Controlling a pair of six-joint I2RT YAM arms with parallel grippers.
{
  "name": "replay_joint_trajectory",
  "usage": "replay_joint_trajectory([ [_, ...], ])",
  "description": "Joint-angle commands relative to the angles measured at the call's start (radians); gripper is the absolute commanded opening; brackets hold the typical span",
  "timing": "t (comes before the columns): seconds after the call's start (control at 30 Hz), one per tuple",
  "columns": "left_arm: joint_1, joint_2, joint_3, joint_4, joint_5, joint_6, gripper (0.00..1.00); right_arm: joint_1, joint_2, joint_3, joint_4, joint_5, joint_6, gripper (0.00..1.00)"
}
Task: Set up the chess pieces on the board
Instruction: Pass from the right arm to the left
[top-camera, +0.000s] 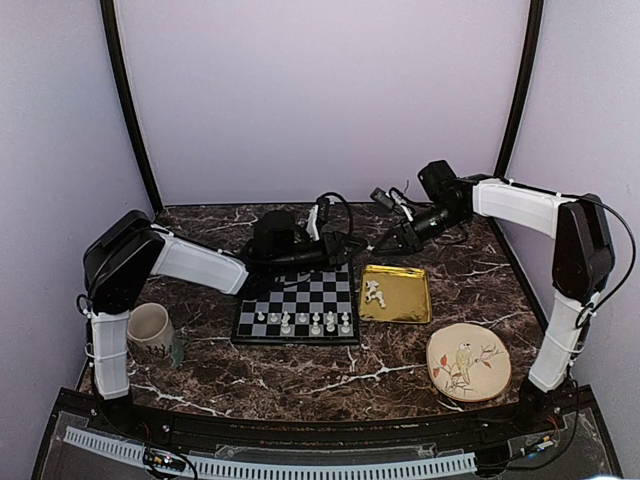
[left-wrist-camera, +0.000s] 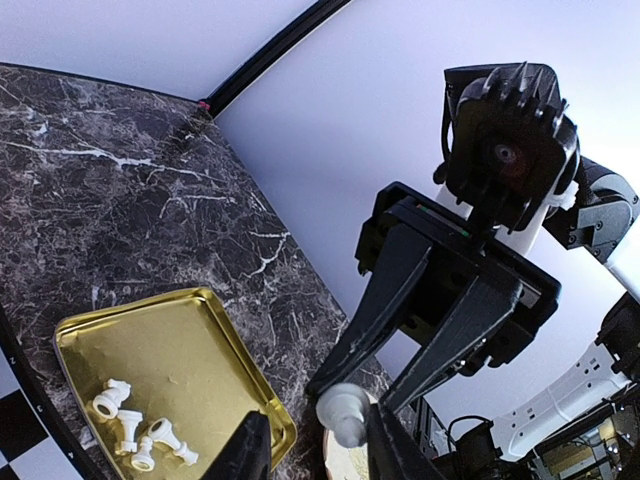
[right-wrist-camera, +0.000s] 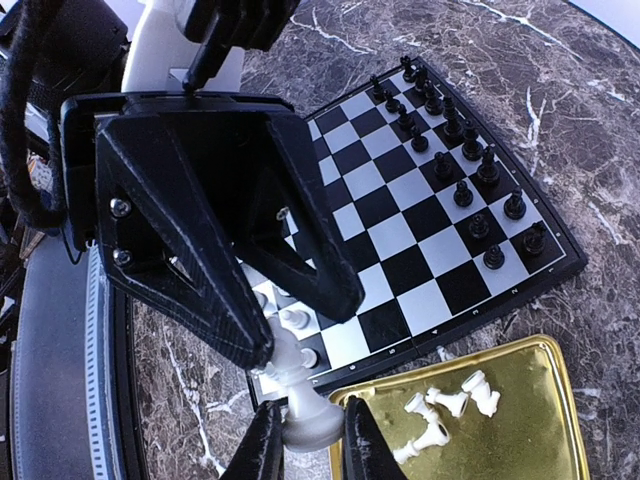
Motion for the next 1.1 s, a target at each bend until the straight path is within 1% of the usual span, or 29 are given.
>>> replay_joint_trajectory([
  [0.0, -0.004, 0.015, 0.032, 0.046, 0.045, -0.043, 0.33, 0.015, 0.011, 0.002, 0.019, -0.024, 0.011, 0.15],
  [0.17, -0.004, 0.025, 0.04, 0.062, 0.067, -0.048, 0.26, 0.023, 0.013, 0.004, 0.019, -0.019, 0.011, 0.15],
  [0.3, -0.005, 0.035, 0.046, 0.077, 0.084, -0.051, 0.16, 0.027, 0.012, 0.004, 0.018, -0.011, 0.008, 0.15],
  [0.4, -0.005, 0.04, 0.048, 0.086, 0.096, -0.053, 0.07, 0.028, 0.01, 0.002, 0.018, -0.008, 0.01, 0.15],
  [0.5, -0.006, 0.04, 0.047, 0.1, 0.11, -0.061, 0.02, 0.028, 0.006, 0.002, 0.019, -0.006, 0.011, 0.16],
  [0.53, -0.005, 0.038, 0.047, 0.106, 0.118, -0.062, 0.01, 0.028, 0.004, 0.002, 0.015, -0.006, 0.008, 0.17],
  [0.63, -0.003, 0.016, 0.044, 0.081, 0.135, -0.027, 0.0, 0.027, -0.013, -0.001, -0.022, 0.002, -0.04, 0.27],
  [0.7, -0.001, -0.023, 0.042, -0.003, 0.134, 0.049, 0.0, 0.022, -0.057, -0.03, -0.029, 0.01, -0.072, 0.32],
  [0.8, 0.0, -0.104, 0.049, -0.211, 0.106, 0.223, 0.0, 0.007, -0.128, -0.108, 0.009, 0.025, -0.09, 0.36],
  [0.97, -0.002, -0.257, 0.02, -0.557, -0.001, 0.502, 0.0, -0.012, -0.218, -0.26, 0.144, 0.09, -0.064, 0.38],
  [1.07, -0.012, -0.329, -0.004, -0.753, -0.081, 0.622, 0.0, -0.019, -0.223, -0.284, 0.163, 0.126, -0.068, 0.39],
])
